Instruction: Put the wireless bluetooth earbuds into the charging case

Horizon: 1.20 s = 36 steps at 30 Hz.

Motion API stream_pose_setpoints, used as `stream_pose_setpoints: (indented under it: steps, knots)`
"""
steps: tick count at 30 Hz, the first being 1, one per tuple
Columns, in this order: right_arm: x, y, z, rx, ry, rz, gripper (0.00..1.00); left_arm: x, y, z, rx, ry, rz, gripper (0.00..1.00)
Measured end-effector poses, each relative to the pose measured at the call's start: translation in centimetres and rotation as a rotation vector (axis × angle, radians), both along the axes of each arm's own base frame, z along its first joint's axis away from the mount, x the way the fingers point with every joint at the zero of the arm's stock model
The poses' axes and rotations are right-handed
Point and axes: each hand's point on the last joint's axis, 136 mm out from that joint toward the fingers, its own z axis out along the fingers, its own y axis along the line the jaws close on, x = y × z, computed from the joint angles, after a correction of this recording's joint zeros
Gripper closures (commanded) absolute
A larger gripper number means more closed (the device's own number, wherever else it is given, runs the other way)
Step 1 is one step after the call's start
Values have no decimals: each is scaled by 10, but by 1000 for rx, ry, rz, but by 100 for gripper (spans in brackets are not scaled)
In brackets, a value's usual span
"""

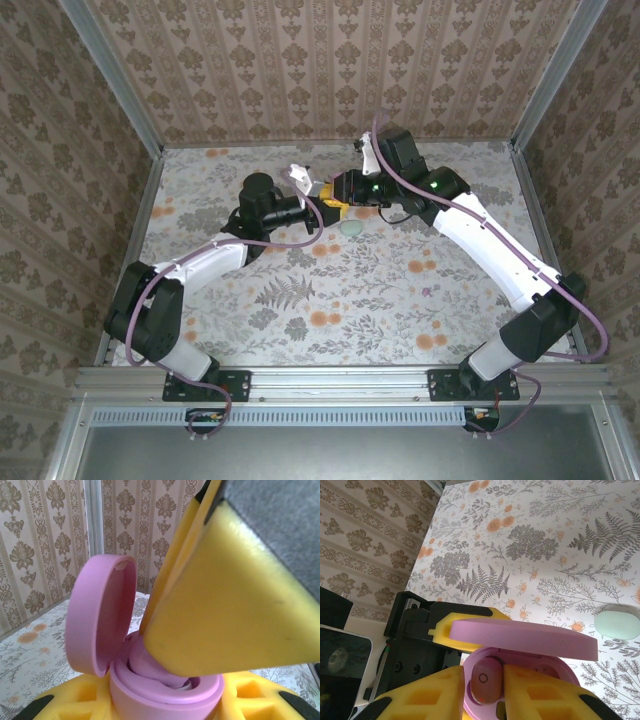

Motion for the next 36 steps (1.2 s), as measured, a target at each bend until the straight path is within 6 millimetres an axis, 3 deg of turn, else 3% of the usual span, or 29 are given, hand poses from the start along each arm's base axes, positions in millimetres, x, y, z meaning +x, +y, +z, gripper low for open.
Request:
stream_pose_setpoints:
  steps: [21, 36]
  knots:
    - [-14, 3, 7, 38, 25, 47, 70, -1, -1, 1, -3, -5, -2, 70]
    - [-11, -20, 6, 53, 42, -45, 67, -1, -1, 3, -9, -14, -3, 70]
